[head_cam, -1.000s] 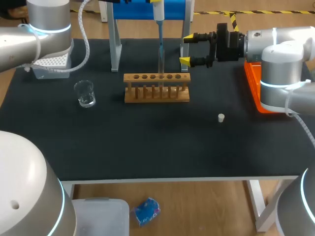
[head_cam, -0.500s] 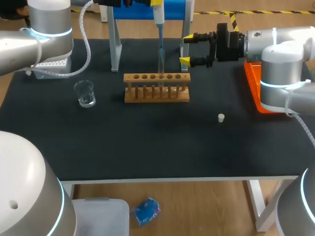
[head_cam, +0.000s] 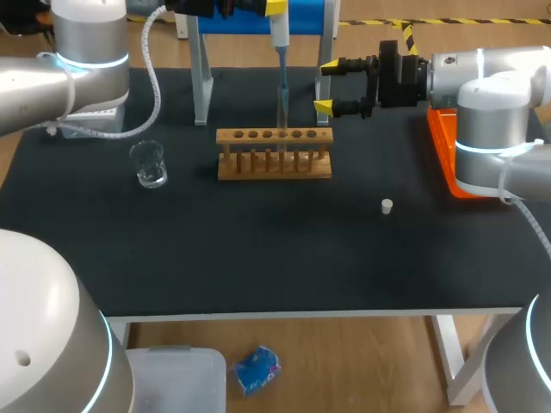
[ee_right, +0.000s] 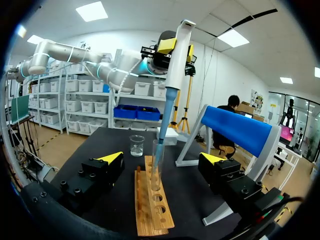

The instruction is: Invert the test tube, pick up the pipette, mount the tip to pipette, aspirate from beaker and dispense into the tube, eject the tip, return the pipette, and cap with the stopper.

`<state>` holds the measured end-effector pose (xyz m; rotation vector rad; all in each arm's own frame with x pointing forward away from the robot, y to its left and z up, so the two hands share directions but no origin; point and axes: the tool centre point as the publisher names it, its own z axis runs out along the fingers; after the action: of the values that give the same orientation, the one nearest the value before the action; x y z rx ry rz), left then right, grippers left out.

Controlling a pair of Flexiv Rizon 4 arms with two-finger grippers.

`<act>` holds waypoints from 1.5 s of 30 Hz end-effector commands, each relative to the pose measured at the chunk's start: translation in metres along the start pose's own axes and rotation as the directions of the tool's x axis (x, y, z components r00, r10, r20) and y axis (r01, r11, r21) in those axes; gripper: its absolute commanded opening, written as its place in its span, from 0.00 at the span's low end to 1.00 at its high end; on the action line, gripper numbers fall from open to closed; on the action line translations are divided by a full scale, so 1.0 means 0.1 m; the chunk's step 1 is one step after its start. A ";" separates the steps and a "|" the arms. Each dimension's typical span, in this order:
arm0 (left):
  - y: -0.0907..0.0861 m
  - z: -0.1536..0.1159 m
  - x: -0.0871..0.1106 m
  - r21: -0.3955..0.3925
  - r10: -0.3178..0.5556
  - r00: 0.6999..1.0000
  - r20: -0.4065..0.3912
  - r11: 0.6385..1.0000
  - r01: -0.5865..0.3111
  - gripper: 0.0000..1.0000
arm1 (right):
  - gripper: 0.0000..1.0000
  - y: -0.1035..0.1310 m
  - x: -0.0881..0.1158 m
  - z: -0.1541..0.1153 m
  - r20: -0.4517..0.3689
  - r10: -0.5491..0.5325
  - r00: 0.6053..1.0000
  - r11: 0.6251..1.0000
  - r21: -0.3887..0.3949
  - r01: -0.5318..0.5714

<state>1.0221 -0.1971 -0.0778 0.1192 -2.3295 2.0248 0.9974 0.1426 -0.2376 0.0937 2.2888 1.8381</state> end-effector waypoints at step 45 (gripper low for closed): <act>0.01 0.03 0.06 -0.037 0.065 0.998 0.022 0.997 -0.064 0.00 | 1.00 0.00 0.00 0.00 0.002 -0.001 1.000 1.000 -0.001 0.001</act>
<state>1.0190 -0.2000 -0.0815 0.0636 -2.4009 2.0285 0.9974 0.1426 -0.2376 0.0937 2.2888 1.8381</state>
